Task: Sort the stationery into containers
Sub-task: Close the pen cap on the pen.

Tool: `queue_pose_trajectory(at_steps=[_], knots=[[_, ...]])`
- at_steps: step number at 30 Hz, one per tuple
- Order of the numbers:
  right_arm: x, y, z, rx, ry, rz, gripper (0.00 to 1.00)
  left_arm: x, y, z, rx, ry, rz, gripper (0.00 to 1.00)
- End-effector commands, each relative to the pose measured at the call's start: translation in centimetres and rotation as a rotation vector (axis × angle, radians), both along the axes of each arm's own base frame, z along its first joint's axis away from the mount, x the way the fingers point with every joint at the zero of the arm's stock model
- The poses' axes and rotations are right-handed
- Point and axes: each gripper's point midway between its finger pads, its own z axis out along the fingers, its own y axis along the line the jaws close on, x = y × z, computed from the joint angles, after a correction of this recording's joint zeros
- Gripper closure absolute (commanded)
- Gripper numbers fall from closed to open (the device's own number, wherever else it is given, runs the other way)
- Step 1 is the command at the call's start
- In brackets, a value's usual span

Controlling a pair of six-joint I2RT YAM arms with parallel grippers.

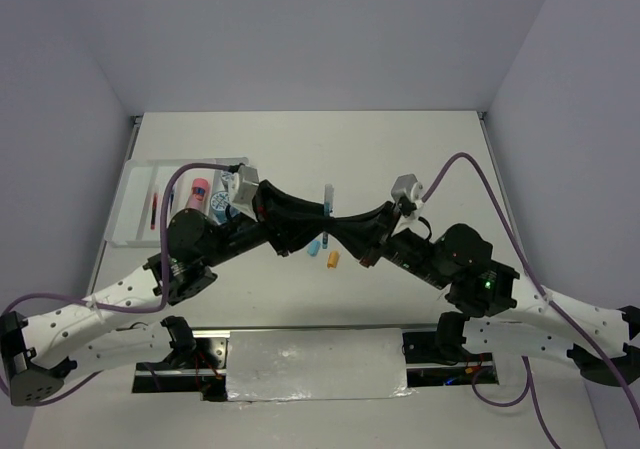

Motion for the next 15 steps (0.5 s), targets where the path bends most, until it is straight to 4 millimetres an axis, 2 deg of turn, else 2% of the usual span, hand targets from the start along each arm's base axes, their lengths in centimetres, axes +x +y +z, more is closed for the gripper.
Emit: queue_pose_trajectory(at_steps=[1,3,8,11,15], knots=[[-0.5,-1.2,4.3,0.118,-0.086,0.003,1.0,-2.1,-0.2,-0.4,0.053,-0.055,-0.087,0.58],[-0.9,-1.1,4.4,0.109,-0.098,0.022,1.0,-2.2,0.0,-0.5,0.059,-0.062,-0.088,0.53],[-1.4,-0.7,4.2,0.075,-0.114,0.055,1.0,-2.2,0.4,-0.6,0.057,-0.07,-0.073,0.53],[-1.6,-0.3,3.7,0.05,-0.125,0.079,1.0,-2.5,0.6,0.0,0.046,-0.093,-0.078,0.53],[-2.9,0.8,3.0,0.011,-0.152,0.168,1.0,-3.0,0.9,1.1,0.021,-0.136,-0.088,0.53]])
